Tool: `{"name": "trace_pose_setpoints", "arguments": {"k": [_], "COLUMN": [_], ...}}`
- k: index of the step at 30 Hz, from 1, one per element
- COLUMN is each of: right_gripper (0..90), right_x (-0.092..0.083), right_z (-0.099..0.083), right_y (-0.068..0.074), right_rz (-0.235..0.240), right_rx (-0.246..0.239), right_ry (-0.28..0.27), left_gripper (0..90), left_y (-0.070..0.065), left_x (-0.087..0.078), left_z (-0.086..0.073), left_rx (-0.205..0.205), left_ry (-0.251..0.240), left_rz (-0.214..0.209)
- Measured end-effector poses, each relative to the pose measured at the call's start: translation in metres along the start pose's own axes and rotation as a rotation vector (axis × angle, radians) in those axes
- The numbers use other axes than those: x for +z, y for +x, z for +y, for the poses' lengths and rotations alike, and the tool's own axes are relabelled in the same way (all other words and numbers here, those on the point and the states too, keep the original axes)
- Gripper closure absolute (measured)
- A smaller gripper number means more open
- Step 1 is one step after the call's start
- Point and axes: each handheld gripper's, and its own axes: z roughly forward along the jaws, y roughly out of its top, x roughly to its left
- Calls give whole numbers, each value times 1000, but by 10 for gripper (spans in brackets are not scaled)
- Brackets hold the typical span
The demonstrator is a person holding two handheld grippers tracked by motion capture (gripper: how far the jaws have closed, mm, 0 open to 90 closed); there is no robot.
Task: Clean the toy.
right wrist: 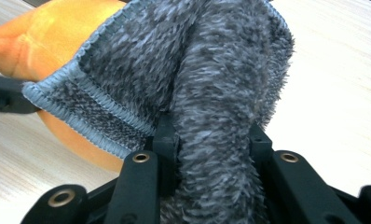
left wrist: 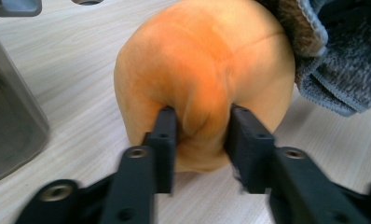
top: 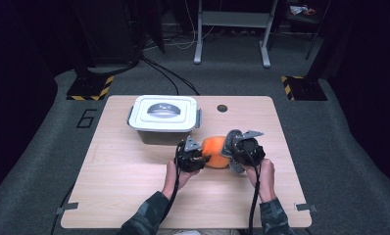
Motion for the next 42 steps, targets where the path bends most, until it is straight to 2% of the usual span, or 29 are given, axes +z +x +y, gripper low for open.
{"name": "trace_pose_setpoints", "arguments": {"k": [3,6,8,9,12,15,16,17,19,20,24,28,30,32,37,42], "right_gripper": [656,656,656,656,655,654,654,653,653,653,653,652,650,650,650,651], "right_x": [1,2,4,4,5,-1,-1,-7,-12,-15,-26,-28,-24,-18,-8,-4], "right_z": [1,2,2,2,1,1,1,2,4,5,10,15,17,18,21,20], "right_y": [-2,-4,-4,-5,-9,-10,-10,-9,-8,-6,5,16,22,26,25,21], "right_rz": [0,1,-2,0,-1,-3,-3,-8,10,10,41,69,74,60,46,30], "right_rx": [9,4,3,4,17,31,31,27,17,9,-17,-56,-66,-77,-80,-62], "right_ry": [2,-4,-4,-7,-12,-19,-19,-37,-52,-58,-85,-97,-86,-78,-72,-63], "left_gripper": [487,443,488,542,729,793,798,802,802,803,802,802,801,799,792,788], "left_y": [-2,-7,-9,-9,-8,-7,-7,-7,-8,-9,-11,-11,-10,-6,-2,1], "left_x": [-1,4,8,8,10,8,8,6,4,3,-1,-4,-3,-2,1,2], "left_z": [-1,-3,-4,-4,-4,-3,-3,-1,2,3,6,7,7,5,3,2], "left_rx": [31,76,111,111,105,80,80,61,36,38,7,-23,-30,-43,-41,-45], "left_ry": [5,6,-2,-11,-34,-42,-42,-46,-50,-44,-43,-44,-40,-37,-35,-32], "left_rz": [21,44,59,53,49,39,39,28,8,3,-36,-68,-64,-58,-41,-33]}}
